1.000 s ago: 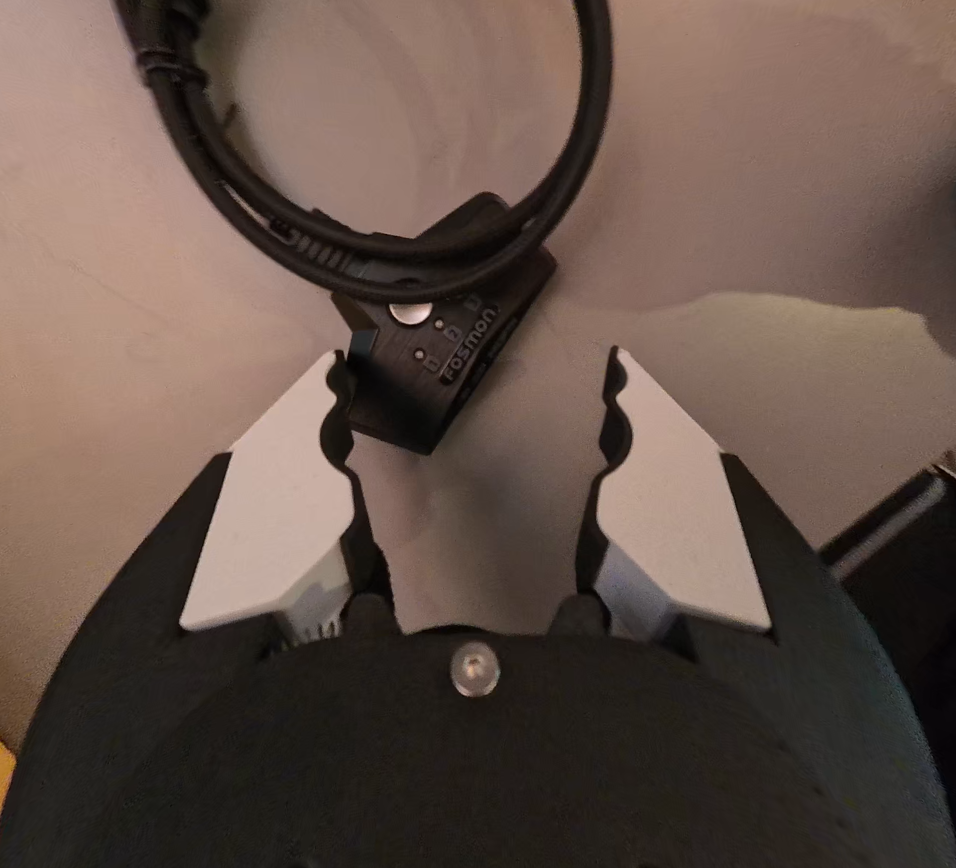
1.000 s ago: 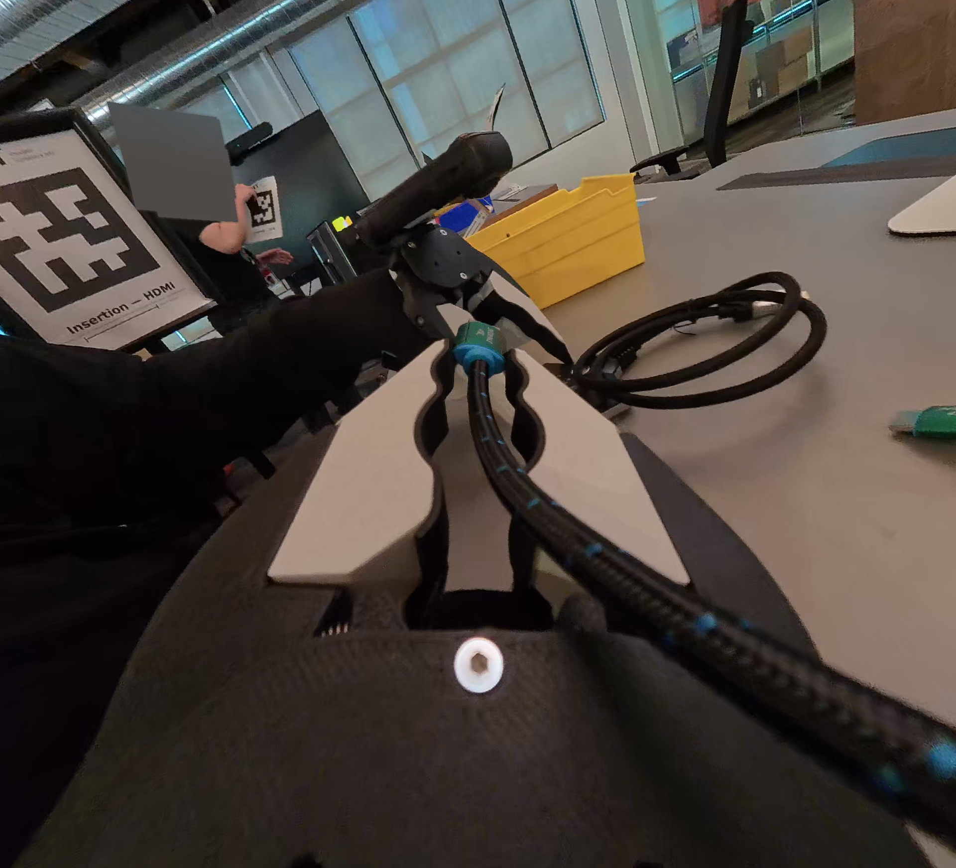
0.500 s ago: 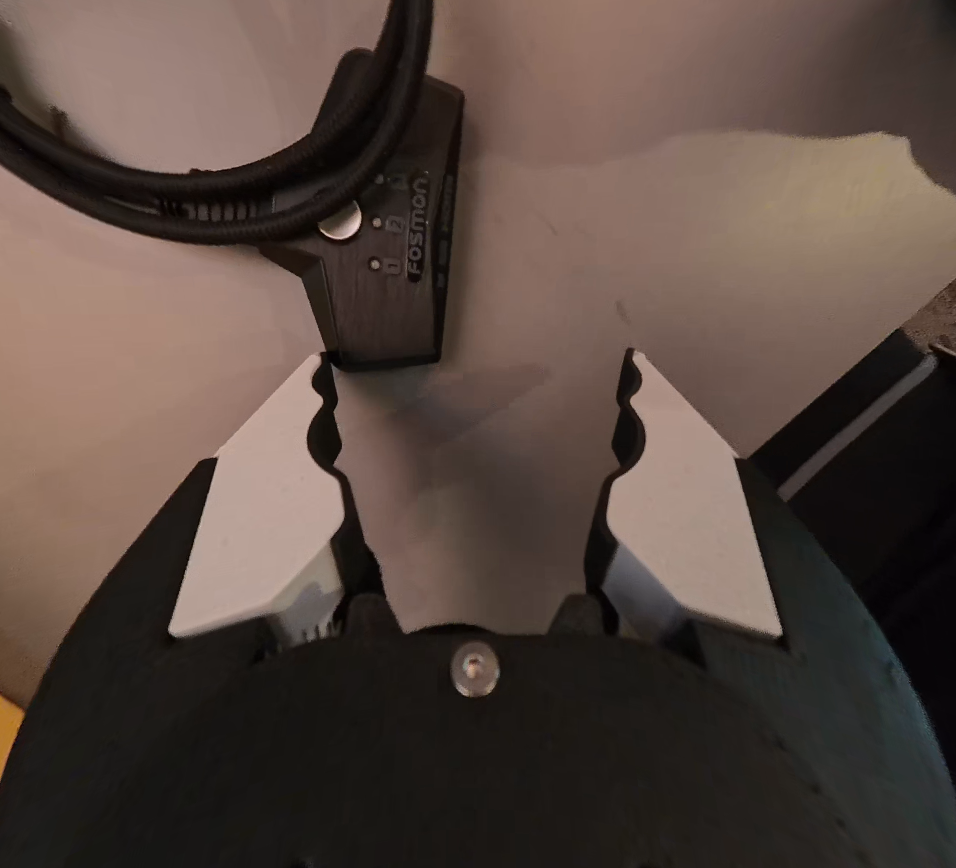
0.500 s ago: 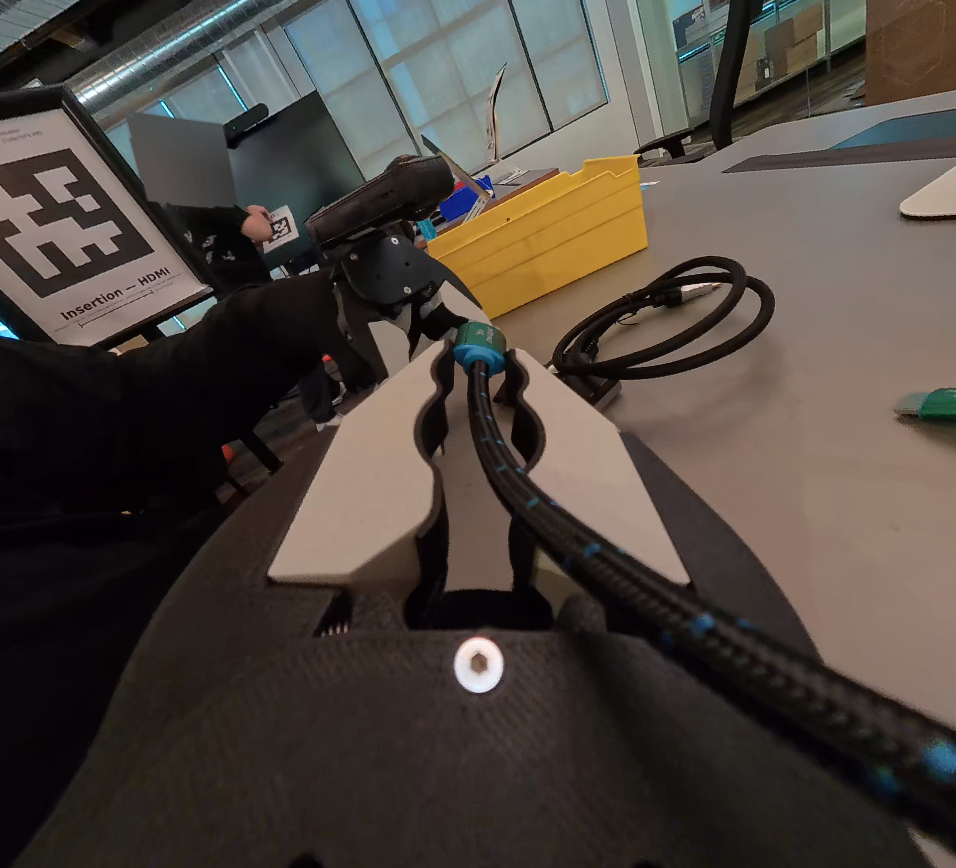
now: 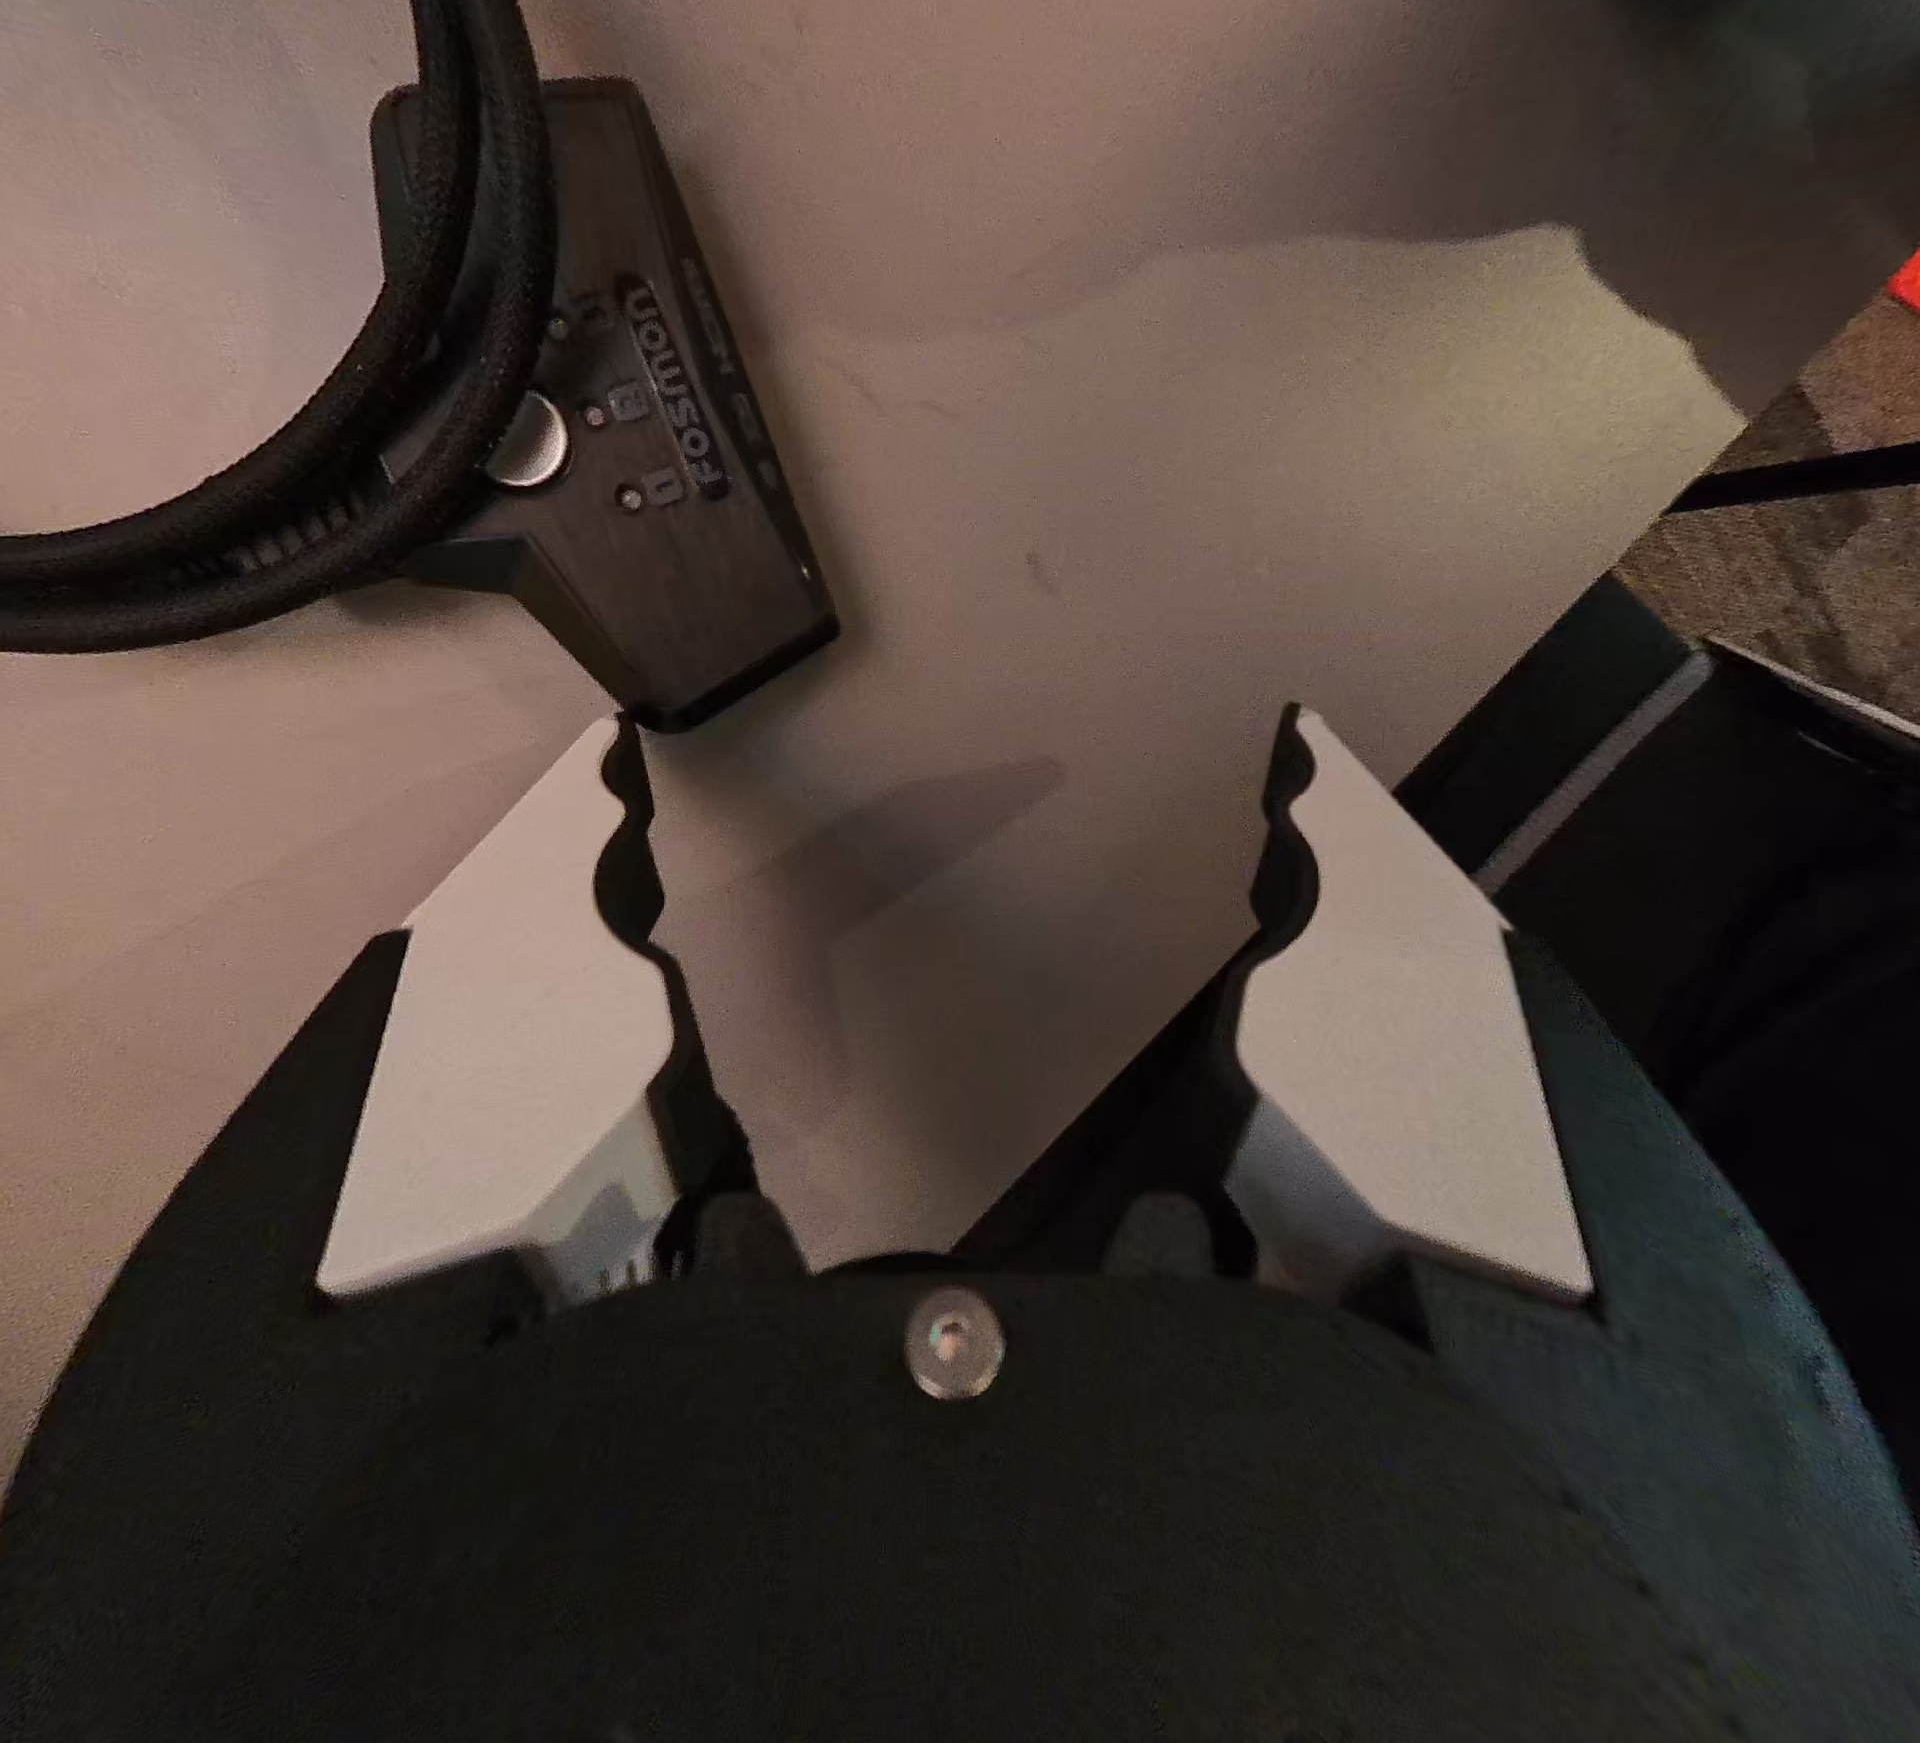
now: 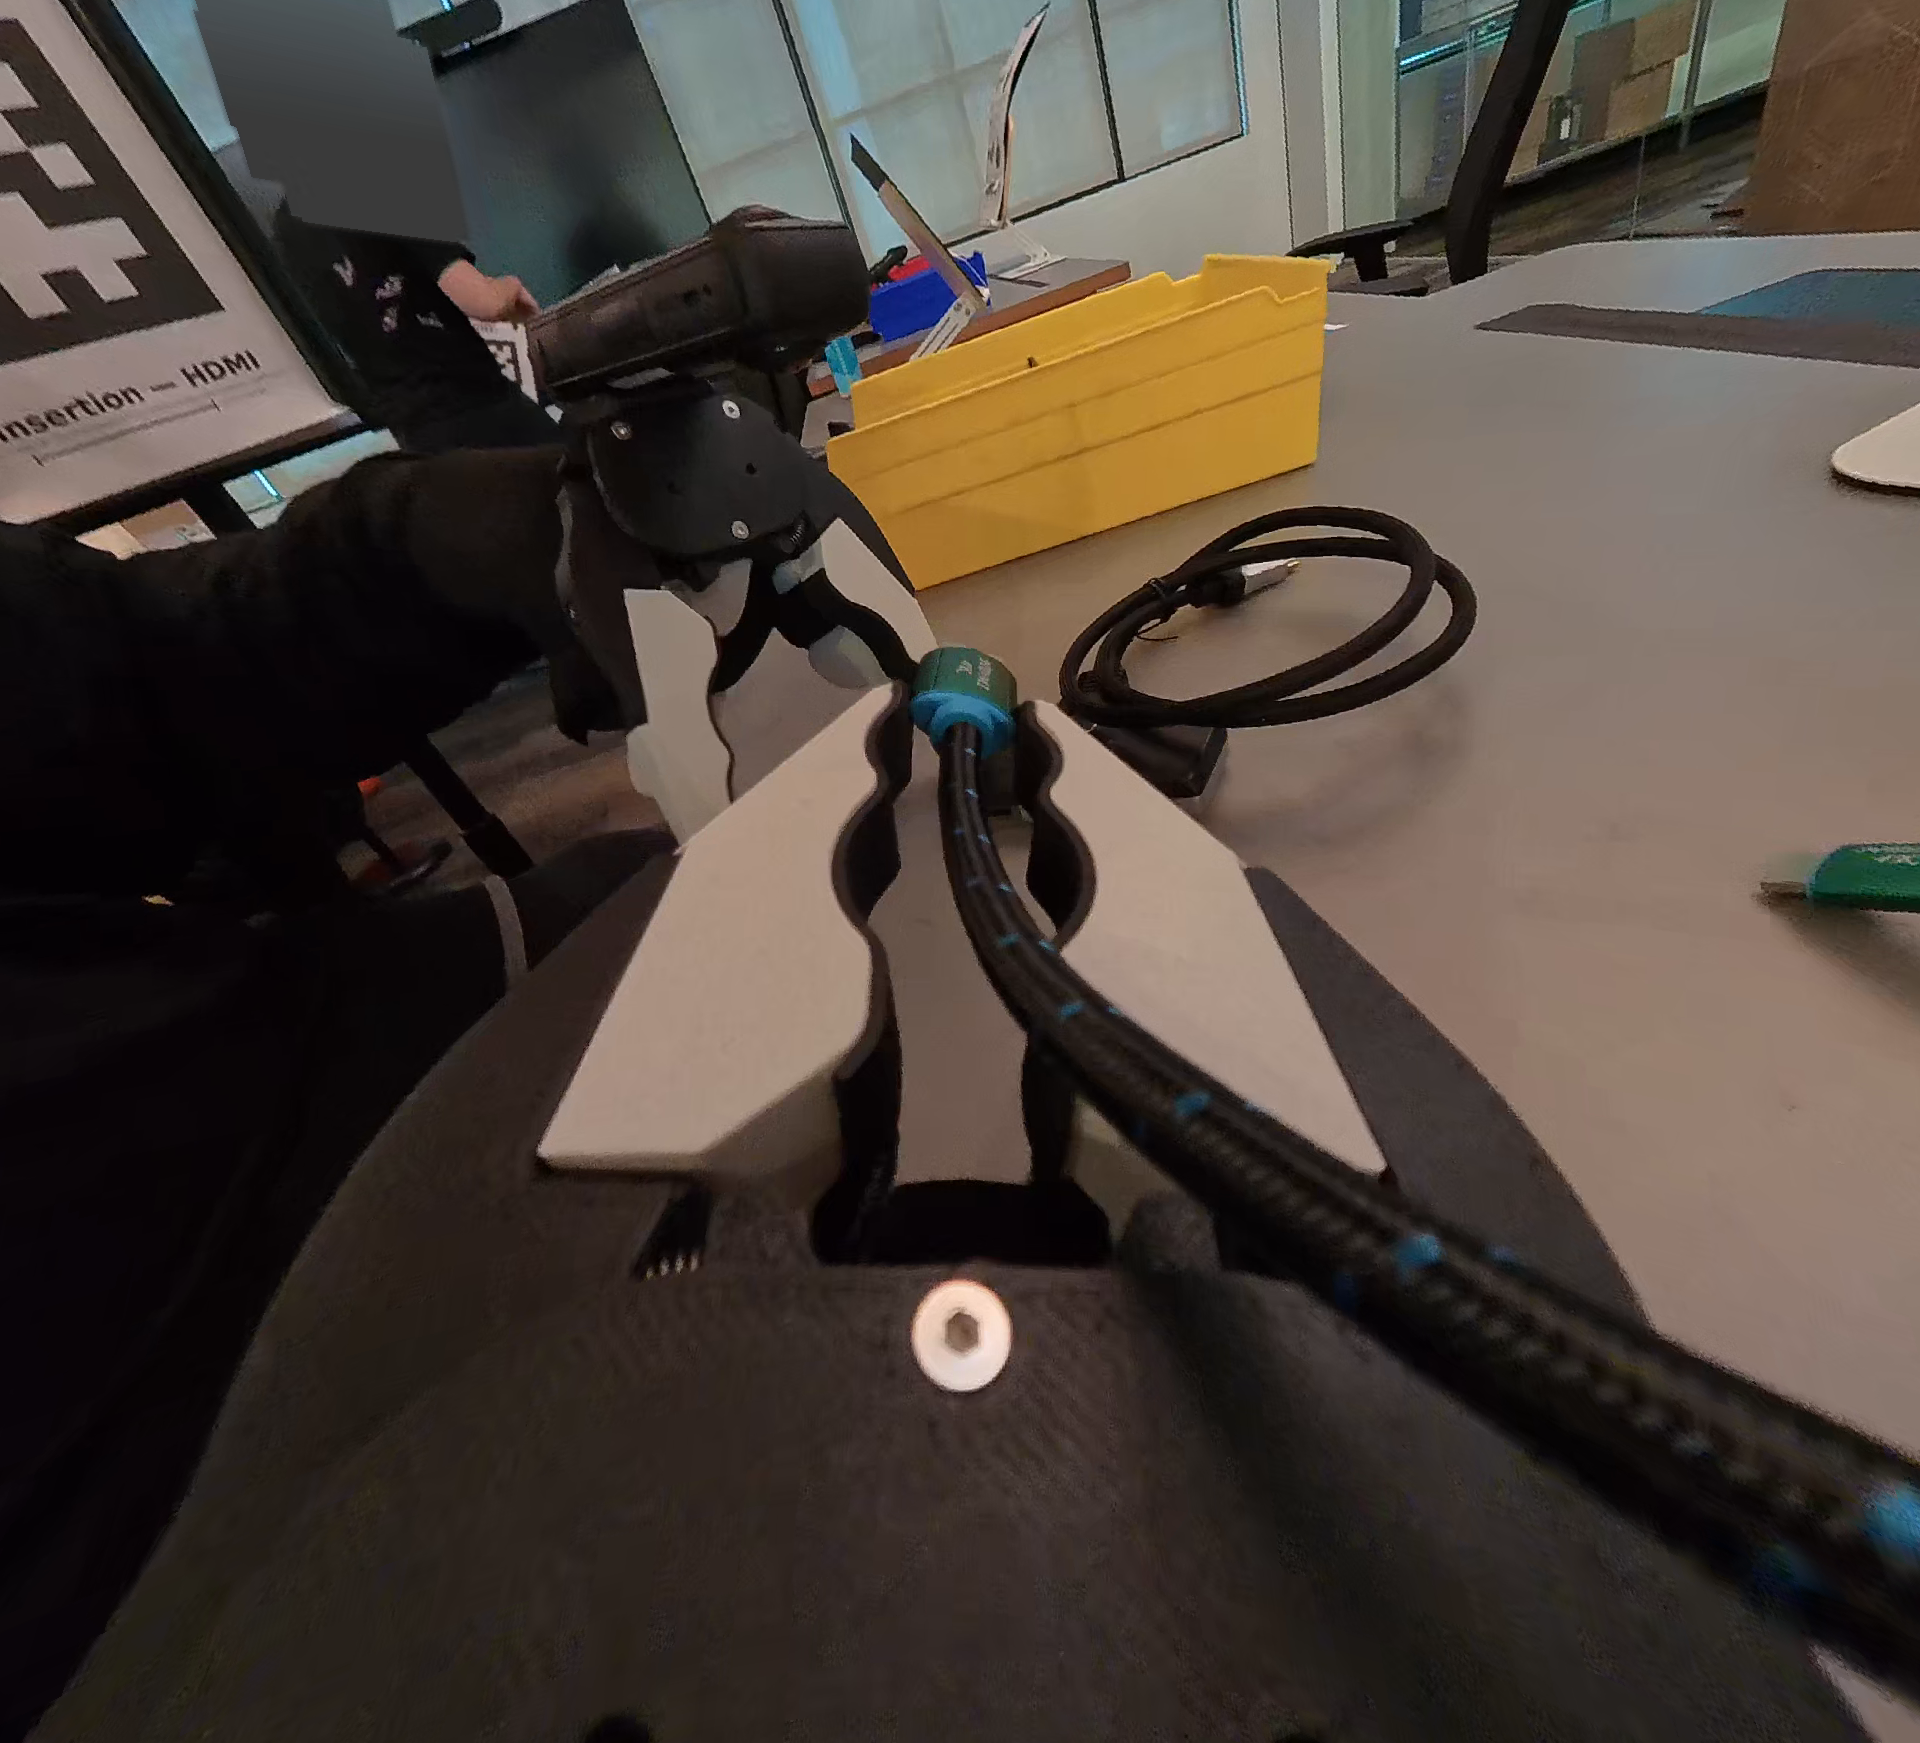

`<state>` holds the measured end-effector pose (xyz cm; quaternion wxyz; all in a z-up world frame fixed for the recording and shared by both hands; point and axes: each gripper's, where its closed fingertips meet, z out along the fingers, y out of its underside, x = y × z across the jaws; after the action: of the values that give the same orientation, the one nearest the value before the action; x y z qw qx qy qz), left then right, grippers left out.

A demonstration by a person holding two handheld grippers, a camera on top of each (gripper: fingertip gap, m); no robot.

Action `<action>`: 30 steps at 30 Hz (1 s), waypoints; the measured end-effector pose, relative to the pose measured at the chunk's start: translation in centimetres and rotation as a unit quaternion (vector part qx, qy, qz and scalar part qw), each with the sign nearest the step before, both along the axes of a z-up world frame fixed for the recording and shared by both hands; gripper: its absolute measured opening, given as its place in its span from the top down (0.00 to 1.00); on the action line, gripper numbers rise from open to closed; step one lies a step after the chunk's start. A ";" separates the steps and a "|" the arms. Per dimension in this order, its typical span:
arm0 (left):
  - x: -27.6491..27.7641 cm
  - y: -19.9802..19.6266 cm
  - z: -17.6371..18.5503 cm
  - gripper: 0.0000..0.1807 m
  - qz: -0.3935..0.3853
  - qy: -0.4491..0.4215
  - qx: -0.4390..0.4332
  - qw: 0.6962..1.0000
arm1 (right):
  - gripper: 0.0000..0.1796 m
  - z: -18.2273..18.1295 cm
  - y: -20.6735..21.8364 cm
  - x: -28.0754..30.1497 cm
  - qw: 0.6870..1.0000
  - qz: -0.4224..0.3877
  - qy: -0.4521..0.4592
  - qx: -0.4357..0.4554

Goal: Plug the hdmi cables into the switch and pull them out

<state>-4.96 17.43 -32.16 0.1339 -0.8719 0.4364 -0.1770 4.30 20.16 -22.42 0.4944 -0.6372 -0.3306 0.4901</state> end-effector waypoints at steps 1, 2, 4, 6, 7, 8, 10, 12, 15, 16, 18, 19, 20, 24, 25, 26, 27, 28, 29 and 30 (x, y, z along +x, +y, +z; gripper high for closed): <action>0.1 -0.2 0.1 0.36 0.000 -0.006 -0.002 1.000 | 0.91 -0.1 0.0 -0.1 1.000 0.000 -0.005 0.003; 0.2 -0.4 0.1 0.36 -0.004 -0.009 -0.004 1.000 | 0.91 -0.2 -0.1 -0.2 1.000 0.001 -0.010 0.005; 0.6 -0.9 0.3 0.36 -0.009 -0.027 -0.015 0.999 | 0.91 -0.4 -0.1 -0.3 1.000 0.002 -0.017 0.008; 0.9 -1.5 0.6 0.39 -0.018 -0.044 -0.023 0.999 | 0.91 -0.6 -0.2 -0.4 1.000 0.005 -0.024 0.009; 0.9 -1.7 0.6 0.41 -0.024 -0.047 -0.025 0.998 | 0.91 -0.7 -0.3 -0.5 1.000 0.006 -0.027 0.009; 1.0 -1.9 0.6 0.41 -0.030 -0.053 -0.027 0.998 | 0.91 -0.8 -0.3 -0.6 1.000 0.007 -0.029 0.010; 1.3 -2.6 1.0 0.53 -0.053 -0.070 -0.038 0.995 | 0.91 -0.8 -0.4 -0.6 0.999 0.010 -0.031 0.012; 1.9 -3.4 2.1 0.64 -0.071 -0.099 -0.055 0.991 | 0.91 -0.8 -0.5 -0.7 0.999 0.012 -0.032 0.013; 3.2 -3.4 3.9 0.62 -0.092 -0.133 -0.033 0.986 | 0.91 -0.8 -0.7 -0.8 0.999 0.016 -0.035 0.020; 3.9 -3.3 4.6 0.61 -0.090 -0.156 -0.036 0.983 | 0.91 -0.8 -0.8 -0.9 0.999 0.016 -0.038 0.025; 5.5 -3.2 6.5 0.60 -0.079 -0.226 -0.067 0.969 | 0.91 -0.8 -1.0 -1.1 0.998 0.018 -0.048 0.038; 6.0 -3.1 7.3 0.60 -0.068 -0.260 -0.088 0.959 | 0.91 -0.8 -1.1 -1.2 0.997 0.018 -0.054 0.045; 6.5 -2.9 7.8 0.59 -0.057 -0.287 -0.109 0.950 | 0.91 -0.8 -1.2 -1.4 0.997 0.018 -0.059 0.053; 7.4 -2.4 9.8 0.60 -0.025 -0.392 -0.177 0.903 | 0.91 0.3 -1.6 -1.7 0.993 0.015 -0.068 0.093; 7.5 -2.1 10.1 0.60 -0.015 -0.411 -0.189 0.892 | 0.91 0.7 -1.8 -1.8 0.992 0.015 -0.066 0.102; 7.5 -1.9 10.4 0.61 -0.008 -0.429 -0.203 0.880 | 0.91 1.0 -1.9 -1.9 0.992 0.015 -0.066 0.110; 7.5 -1.9 10.6 0.62 -0.003 -0.446 -0.222 0.867 | 0.91 1.3 -2.0 -2.0 0.990 0.015 -0.067 0.120; 7.5 -1.9 11.0 0.62 0.001 -0.464 -0.241 0.852 | 0.91 1.5 -2.2 -2.2 0.989 0.015 -0.070 0.129; 7.6 -1.8 11.4 0.63 0.005 -0.481 -0.256 0.838 | 0.92 1.6 -2.3 -2.4 0.988 0.015 -0.076 0.137; 7.7 -1.7 11.8 0.64 0.006 -0.497 -0.266 0.826 | 0.93 1.7 -2.4 -2.7 0.986 0.015 -0.082 0.145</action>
<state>2.70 15.73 -20.34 0.0963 -0.6702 0.2416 -0.6952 1.64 17.77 -20.72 0.5451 -0.5920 -0.4471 0.3905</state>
